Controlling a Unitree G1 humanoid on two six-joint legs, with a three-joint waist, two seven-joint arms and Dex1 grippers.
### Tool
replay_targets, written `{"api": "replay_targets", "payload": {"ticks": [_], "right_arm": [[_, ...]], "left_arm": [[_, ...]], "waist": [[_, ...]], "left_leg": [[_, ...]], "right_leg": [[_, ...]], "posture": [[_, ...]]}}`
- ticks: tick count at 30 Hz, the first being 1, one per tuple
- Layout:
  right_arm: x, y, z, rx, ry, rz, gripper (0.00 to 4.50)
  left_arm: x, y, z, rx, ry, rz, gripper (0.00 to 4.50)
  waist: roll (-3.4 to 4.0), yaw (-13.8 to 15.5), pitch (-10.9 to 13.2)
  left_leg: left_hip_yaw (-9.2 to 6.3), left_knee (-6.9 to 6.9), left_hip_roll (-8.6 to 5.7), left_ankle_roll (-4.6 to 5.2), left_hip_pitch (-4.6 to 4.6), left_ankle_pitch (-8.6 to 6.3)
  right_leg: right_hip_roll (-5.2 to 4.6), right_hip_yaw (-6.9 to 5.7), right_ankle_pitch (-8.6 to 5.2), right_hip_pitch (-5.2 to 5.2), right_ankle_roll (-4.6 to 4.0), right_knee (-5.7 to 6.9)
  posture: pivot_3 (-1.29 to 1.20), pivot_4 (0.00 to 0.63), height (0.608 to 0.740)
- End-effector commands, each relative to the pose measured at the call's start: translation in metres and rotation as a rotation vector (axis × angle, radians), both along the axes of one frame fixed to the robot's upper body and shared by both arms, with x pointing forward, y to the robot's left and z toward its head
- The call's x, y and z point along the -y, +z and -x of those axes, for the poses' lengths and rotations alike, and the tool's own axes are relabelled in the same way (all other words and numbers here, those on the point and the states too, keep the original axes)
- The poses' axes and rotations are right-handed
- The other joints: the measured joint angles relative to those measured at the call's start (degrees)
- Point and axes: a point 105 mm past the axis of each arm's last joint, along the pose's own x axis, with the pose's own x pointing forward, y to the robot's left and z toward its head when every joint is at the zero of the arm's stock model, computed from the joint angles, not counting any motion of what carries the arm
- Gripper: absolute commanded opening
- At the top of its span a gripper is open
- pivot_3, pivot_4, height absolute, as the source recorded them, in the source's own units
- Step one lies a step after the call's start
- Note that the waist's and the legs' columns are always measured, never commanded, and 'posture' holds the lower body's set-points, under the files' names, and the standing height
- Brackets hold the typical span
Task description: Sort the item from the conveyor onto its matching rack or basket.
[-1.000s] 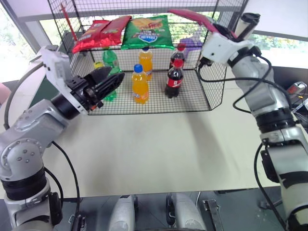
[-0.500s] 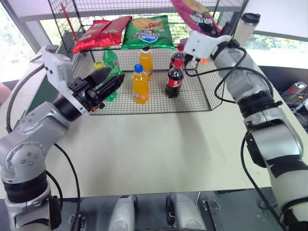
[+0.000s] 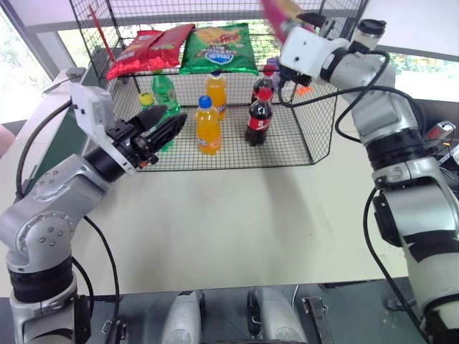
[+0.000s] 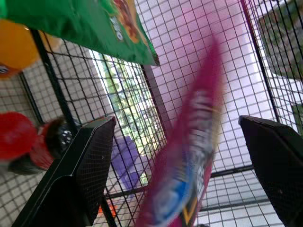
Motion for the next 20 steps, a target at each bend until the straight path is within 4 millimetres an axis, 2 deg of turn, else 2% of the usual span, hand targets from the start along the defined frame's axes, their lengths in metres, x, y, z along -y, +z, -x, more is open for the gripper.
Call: {"api": "replay_targets", "payload": {"ticks": [1, 6, 11, 13, 18, 20], "right_arm": [[0.001, 0.011, 0.011, 0.024, 0.034, -0.015, 4.27], [0.002, 0.01, 0.024, 0.013, 0.075, -0.065, 4.27], [0.001, 0.018, 0.055, -0.018, 0.237, -0.238, 4.27], [0.006, 0.02, 0.076, -0.038, 0.343, -0.372, 4.27], [0.02, 0.007, 0.108, -0.172, 0.451, -0.634, 4.27], [0.024, -0.009, 0.116, -0.259, 0.468, -0.74, 4.27]], "left_arm": [[0.0, 0.008, 0.004, 0.047, 0.001, 0.004, 2.75], [0.0, 0.007, 0.003, 0.042, 0.0, 0.005, 2.75], [-0.003, 0.007, 0.003, 0.052, 0.02, -0.006, 2.75], [-0.008, 0.004, 0.002, 0.046, 0.043, -0.016, 2.75], [-0.017, -0.01, 0.003, 0.002, 0.067, -0.083, 2.75], [-0.021, -0.019, 0.005, -0.024, 0.07, -0.131, 2.75]], "waist": [[0.0, 0.0, 0.0], [0.0, 0.1, 0.0], [0.0, 0.1, 0.0], [0.0, 0.3, 0.0], [0.0, 0.3, 0.0], [0.0, 0.3, 0.0]], "left_leg": [[0.0, 0.0, 0.0, 0.0, 0.0, 0.0], [0.01, 0.01, 0.0, 0.0, 0.0, 0.0], [0.01, -0.01, 0.0, 0.0, -0.01, 0.0], [0.01, -0.01, 0.0, 0.0, -0.01, 0.0], [-0.03, 0.01, 0.02, 0.0, -0.01, 0.0], [-0.02, 0.0, 0.02, 0.0, 0.01, 0.0]], "right_leg": [[0.0, 0.0, 0.0, 0.0, 0.0, 0.0], [-0.01, 0.0, 0.0, 0.01, 0.0, 0.0], [-0.01, 0.0, 0.0, 0.01, 0.01, -0.02], [-0.01, -0.01, 0.0, 0.01, 0.01, -0.03], [-0.02, -0.06, 0.01, 0.1, 0.02, -0.08], [-0.02, -0.06, 0.01, 0.1, 0.01, -0.07]], "posture": [[0.0, 0.15, 0.74], [0.0, 0.15, 0.74], [0.0, 0.15, 0.74], [0.0, 0.15, 0.74], [0.0, 0.15, 0.74], [0.0, 0.15, 0.74]]}}
